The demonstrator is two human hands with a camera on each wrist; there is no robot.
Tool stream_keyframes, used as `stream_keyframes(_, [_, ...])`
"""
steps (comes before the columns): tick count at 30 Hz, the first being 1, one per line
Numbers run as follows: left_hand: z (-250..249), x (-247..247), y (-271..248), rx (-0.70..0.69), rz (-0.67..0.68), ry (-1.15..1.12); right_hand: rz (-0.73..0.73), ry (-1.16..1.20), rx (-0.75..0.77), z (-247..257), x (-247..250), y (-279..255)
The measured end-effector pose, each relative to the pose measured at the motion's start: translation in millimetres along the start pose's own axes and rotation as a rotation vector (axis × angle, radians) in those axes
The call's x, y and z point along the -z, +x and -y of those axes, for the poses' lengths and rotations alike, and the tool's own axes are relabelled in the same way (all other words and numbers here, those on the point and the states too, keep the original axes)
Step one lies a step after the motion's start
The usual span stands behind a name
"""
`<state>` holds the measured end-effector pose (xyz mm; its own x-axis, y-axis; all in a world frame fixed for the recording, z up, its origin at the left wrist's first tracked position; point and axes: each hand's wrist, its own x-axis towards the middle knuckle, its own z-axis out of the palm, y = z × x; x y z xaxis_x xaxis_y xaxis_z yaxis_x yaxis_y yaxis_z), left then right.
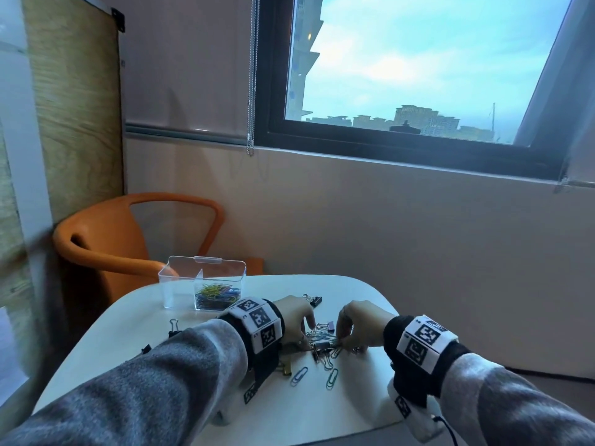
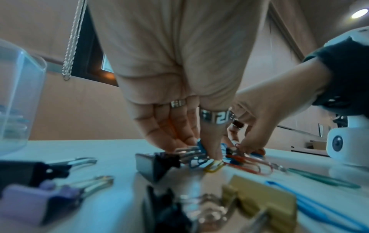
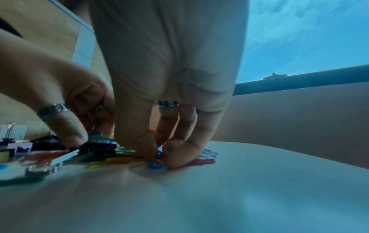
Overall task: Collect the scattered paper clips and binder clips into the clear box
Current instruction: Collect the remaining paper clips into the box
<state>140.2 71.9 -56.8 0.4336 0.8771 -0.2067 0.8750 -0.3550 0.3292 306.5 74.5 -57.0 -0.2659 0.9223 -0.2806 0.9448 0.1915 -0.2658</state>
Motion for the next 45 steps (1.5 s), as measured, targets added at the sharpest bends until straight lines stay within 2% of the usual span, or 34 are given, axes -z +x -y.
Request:
stream_keyframes(6, [17.2, 7.3, -2.7, 0.028, -0.034, -0.238, -0.048, 0.004, -0.015, 1.3, -1.6, 5.2])
stream_keyframes(11, [36.9, 13.4, -9.0, 0.027, -0.12, -0.457, -0.095, 0.056, -0.03, -3.9, 3.0, 6.9])
stream_keyframes(15, [53.2, 24.3, -18.5, 0.034, -0.205, -0.64, -0.078, 0.331, -0.006, 5.4, 14.5, 10.8])
stream_keyframes(19, [71.2, 42.1, -32.7, 0.036, -0.338, -0.744, -0.189, 0.526, 0.114, 41.1, 31.8, 22.0])
stream_keyframes(23, [98.4, 65.2, -44.2, 0.076, -0.552, -0.828, -0.369, 0.614, 0.224, 90.4, 40.3, 45.7])
stream_keyframes(26, [124.2, 77.5, -48.8, 0.129, -0.65, -0.887, -0.442, 0.608, 0.266, 126.8, 38.1, 62.2])
stream_keyframes(29, [143.9, 78.6, -47.6, 0.181, -0.7, -0.817, -0.511, 0.458, 0.321, 152.4, 28.7, 78.5])
stream_keyframes(33, [151.3, 65.3, -40.4, 0.215, -0.743, -0.569, -0.52, 0.319, 0.385, 162.7, 17.2, 90.0])
stream_keyframes(38, [154.6, 59.1, -31.9, 0.206, -0.606, -0.37, -0.509, 0.458, 0.37, 147.7, 18.9, 84.1])
stream_keyframes(41, [152.7, 59.4, -31.1, 0.222, -0.517, -0.219, -0.399, 0.484, 0.294, 126.5, 31.8, 71.1])
stream_keyframes(43, [152.0, 61.5, -32.3, 0.24, -0.494, -0.178, -0.379, 0.477, 0.255, 107.4, 42.9, 58.7])
stream_keyframes(45, [147.1, 63.3, -34.6, 0.251, -0.513, -0.19, -0.434, 0.444, 0.211, 85.7, 52.5, 44.7])
